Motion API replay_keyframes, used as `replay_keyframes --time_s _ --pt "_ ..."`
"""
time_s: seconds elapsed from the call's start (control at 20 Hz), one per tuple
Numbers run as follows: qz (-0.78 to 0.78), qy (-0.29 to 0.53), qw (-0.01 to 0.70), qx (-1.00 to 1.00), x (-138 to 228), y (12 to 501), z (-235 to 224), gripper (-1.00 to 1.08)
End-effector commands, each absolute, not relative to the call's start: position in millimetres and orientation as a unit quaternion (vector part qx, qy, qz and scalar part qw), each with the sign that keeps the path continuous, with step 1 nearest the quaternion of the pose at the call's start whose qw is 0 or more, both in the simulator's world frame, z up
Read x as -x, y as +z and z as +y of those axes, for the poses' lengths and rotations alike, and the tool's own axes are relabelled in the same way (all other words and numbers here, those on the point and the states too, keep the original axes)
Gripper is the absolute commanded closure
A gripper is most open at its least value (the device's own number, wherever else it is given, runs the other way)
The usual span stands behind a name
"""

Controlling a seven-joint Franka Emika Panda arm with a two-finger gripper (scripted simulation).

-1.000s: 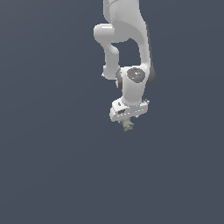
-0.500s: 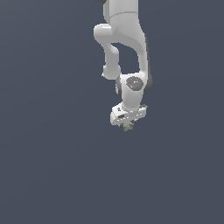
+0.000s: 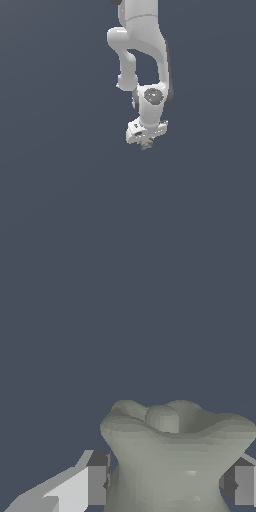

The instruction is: Pick up the object and move it to a goal position.

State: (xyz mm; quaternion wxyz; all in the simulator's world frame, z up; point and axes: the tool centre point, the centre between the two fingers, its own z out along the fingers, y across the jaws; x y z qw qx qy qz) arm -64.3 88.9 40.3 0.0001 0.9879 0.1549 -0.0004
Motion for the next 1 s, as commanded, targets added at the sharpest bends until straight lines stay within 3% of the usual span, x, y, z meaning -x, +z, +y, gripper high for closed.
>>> replay_keyframes --time_s 0.0,0.45,0.95 --pt "0.155 0.000 0.000 -0.988 63.9 39.6 89.3 1.08" --pt "0.155 0.000 0.000 -0.988 61.7 54.7 89.7 1.08" --pt "0.155 0.000 0.000 -0.988 49.0 122.1 93.6 1.08"
